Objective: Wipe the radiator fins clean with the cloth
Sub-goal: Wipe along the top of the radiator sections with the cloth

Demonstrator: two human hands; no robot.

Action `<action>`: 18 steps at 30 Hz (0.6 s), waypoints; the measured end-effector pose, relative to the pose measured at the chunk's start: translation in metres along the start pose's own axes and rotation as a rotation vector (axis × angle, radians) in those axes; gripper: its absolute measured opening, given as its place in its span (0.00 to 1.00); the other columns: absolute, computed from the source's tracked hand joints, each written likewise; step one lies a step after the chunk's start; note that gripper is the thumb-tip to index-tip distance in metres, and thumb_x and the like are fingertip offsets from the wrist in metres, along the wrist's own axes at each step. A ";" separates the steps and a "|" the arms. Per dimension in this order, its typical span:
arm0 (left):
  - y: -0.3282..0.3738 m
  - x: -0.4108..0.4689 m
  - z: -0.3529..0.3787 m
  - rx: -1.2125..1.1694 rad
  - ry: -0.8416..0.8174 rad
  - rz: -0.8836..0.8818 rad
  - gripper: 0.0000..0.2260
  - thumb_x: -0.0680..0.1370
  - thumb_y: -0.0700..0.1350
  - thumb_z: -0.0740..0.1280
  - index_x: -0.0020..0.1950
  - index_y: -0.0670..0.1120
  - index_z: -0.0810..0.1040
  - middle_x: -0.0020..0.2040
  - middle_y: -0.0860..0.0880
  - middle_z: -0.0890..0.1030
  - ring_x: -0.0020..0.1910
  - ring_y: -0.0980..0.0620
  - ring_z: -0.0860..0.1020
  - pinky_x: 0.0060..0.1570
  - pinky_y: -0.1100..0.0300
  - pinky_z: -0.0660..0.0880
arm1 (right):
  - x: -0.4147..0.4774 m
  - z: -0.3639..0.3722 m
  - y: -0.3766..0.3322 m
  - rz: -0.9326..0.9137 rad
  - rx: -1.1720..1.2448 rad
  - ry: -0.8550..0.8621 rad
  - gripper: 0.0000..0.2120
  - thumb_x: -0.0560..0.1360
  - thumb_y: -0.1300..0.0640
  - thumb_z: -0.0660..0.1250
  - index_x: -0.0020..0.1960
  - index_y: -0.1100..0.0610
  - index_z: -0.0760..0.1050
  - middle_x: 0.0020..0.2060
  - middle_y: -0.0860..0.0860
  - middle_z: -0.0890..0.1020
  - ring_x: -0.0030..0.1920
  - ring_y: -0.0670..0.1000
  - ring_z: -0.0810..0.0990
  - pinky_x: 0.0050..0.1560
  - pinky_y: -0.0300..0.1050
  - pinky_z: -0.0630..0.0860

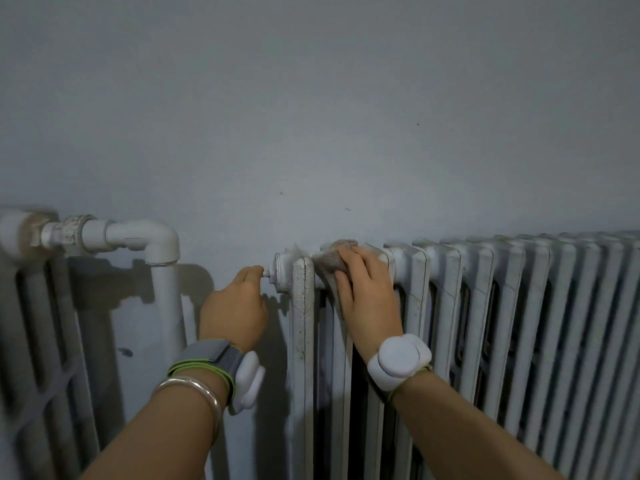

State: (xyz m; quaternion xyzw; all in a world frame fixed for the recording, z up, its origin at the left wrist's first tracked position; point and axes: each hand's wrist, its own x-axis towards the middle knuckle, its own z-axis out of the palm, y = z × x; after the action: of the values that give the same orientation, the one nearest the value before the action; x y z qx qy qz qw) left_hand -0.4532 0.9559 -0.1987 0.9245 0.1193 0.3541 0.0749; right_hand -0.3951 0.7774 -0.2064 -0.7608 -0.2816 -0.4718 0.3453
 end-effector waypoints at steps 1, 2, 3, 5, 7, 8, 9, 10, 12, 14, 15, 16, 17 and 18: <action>0.000 0.000 0.000 -0.001 -0.004 0.000 0.20 0.79 0.40 0.55 0.71 0.50 0.64 0.69 0.50 0.71 0.49 0.39 0.79 0.43 0.51 0.75 | -0.004 -0.001 -0.001 0.006 0.003 0.009 0.16 0.78 0.53 0.58 0.62 0.58 0.74 0.61 0.56 0.74 0.60 0.57 0.73 0.54 0.47 0.74; 0.000 0.000 -0.001 -0.003 -0.008 0.001 0.20 0.79 0.40 0.55 0.71 0.50 0.64 0.69 0.50 0.71 0.49 0.39 0.79 0.43 0.51 0.75 | -0.007 -0.001 -0.001 0.011 0.000 0.017 0.14 0.78 0.56 0.61 0.62 0.58 0.74 0.61 0.57 0.73 0.61 0.58 0.73 0.53 0.46 0.73; 0.000 -0.001 -0.001 -0.006 -0.010 0.003 0.20 0.79 0.40 0.55 0.71 0.49 0.64 0.69 0.49 0.71 0.49 0.39 0.79 0.43 0.51 0.75 | -0.011 -0.002 -0.001 0.015 -0.006 0.021 0.14 0.77 0.59 0.64 0.61 0.59 0.74 0.62 0.58 0.73 0.61 0.58 0.73 0.53 0.45 0.73; 0.000 -0.001 -0.001 -0.012 -0.016 0.004 0.20 0.79 0.39 0.55 0.71 0.49 0.64 0.69 0.49 0.70 0.49 0.40 0.79 0.44 0.51 0.75 | -0.016 -0.002 -0.002 0.033 -0.015 0.009 0.15 0.74 0.61 0.68 0.60 0.58 0.74 0.62 0.58 0.71 0.61 0.58 0.73 0.51 0.43 0.72; 0.000 -0.001 -0.002 -0.012 -0.024 0.001 0.21 0.79 0.39 0.55 0.71 0.49 0.64 0.70 0.49 0.70 0.50 0.40 0.78 0.43 0.52 0.74 | -0.022 -0.002 -0.001 0.048 -0.013 -0.014 0.15 0.73 0.61 0.70 0.59 0.58 0.73 0.61 0.57 0.70 0.59 0.56 0.73 0.50 0.41 0.72; 0.000 -0.001 -0.003 -0.016 -0.028 -0.002 0.21 0.79 0.39 0.55 0.71 0.49 0.63 0.70 0.49 0.70 0.50 0.40 0.78 0.43 0.52 0.74 | -0.027 -0.001 0.001 0.054 -0.011 -0.031 0.15 0.73 0.62 0.70 0.58 0.57 0.73 0.60 0.56 0.70 0.58 0.55 0.73 0.50 0.41 0.72; 0.001 -0.001 -0.003 -0.019 -0.031 -0.004 0.21 0.78 0.39 0.55 0.71 0.49 0.63 0.70 0.49 0.69 0.50 0.40 0.78 0.43 0.52 0.74 | -0.032 -0.001 0.002 0.059 -0.007 -0.051 0.15 0.73 0.62 0.70 0.57 0.57 0.72 0.60 0.55 0.69 0.58 0.55 0.73 0.52 0.41 0.73; 0.001 -0.002 -0.004 -0.020 -0.034 -0.002 0.21 0.78 0.39 0.55 0.71 0.49 0.63 0.70 0.49 0.69 0.50 0.40 0.78 0.44 0.52 0.74 | -0.038 0.001 0.005 0.063 0.000 -0.071 0.15 0.73 0.62 0.70 0.57 0.56 0.71 0.60 0.54 0.68 0.58 0.54 0.73 0.53 0.40 0.72; 0.000 -0.002 -0.004 -0.030 -0.042 0.003 0.21 0.78 0.39 0.55 0.71 0.49 0.63 0.70 0.49 0.69 0.51 0.40 0.78 0.44 0.51 0.74 | -0.052 0.001 0.007 0.079 0.023 -0.117 0.13 0.74 0.61 0.69 0.56 0.54 0.70 0.60 0.51 0.66 0.58 0.51 0.72 0.56 0.39 0.72; 0.000 -0.002 -0.004 -0.037 -0.051 0.006 0.20 0.78 0.39 0.55 0.71 0.49 0.63 0.70 0.49 0.69 0.51 0.39 0.78 0.44 0.51 0.74 | -0.065 0.002 0.010 0.094 0.052 -0.165 0.11 0.75 0.60 0.67 0.55 0.52 0.70 0.58 0.46 0.64 0.56 0.48 0.71 0.56 0.39 0.72; 0.000 -0.002 -0.004 -0.037 -0.053 0.006 0.20 0.79 0.39 0.54 0.71 0.49 0.63 0.70 0.49 0.69 0.50 0.40 0.78 0.43 0.52 0.74 | -0.071 0.001 0.011 0.095 0.064 -0.190 0.10 0.75 0.60 0.66 0.54 0.52 0.70 0.56 0.44 0.63 0.55 0.47 0.70 0.56 0.38 0.71; 0.000 -0.002 -0.004 -0.039 -0.053 0.004 0.20 0.79 0.39 0.54 0.71 0.49 0.63 0.70 0.49 0.69 0.50 0.40 0.78 0.43 0.52 0.74 | -0.075 0.001 0.013 0.095 0.075 -0.220 0.09 0.76 0.59 0.66 0.54 0.52 0.70 0.55 0.42 0.62 0.54 0.46 0.69 0.56 0.38 0.71; 0.000 -0.002 -0.004 -0.041 -0.052 0.005 0.21 0.79 0.39 0.54 0.71 0.49 0.63 0.70 0.49 0.69 0.50 0.40 0.78 0.44 0.52 0.74 | -0.079 -0.001 0.014 0.099 0.084 -0.251 0.08 0.76 0.58 0.65 0.54 0.51 0.70 0.54 0.42 0.62 0.54 0.45 0.69 0.56 0.37 0.71; 0.000 -0.002 -0.004 -0.044 -0.049 0.005 0.21 0.79 0.39 0.54 0.71 0.49 0.63 0.70 0.49 0.69 0.51 0.40 0.78 0.44 0.52 0.74 | -0.081 -0.003 0.015 0.104 0.091 -0.270 0.07 0.77 0.57 0.65 0.54 0.51 0.71 0.54 0.42 0.63 0.54 0.45 0.69 0.56 0.38 0.72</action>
State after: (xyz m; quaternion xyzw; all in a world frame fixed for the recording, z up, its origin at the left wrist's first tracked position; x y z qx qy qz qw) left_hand -0.4579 0.9558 -0.1969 0.9313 0.1072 0.3343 0.0970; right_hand -0.4170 0.7575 -0.2829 -0.8144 -0.3069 -0.3335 0.3625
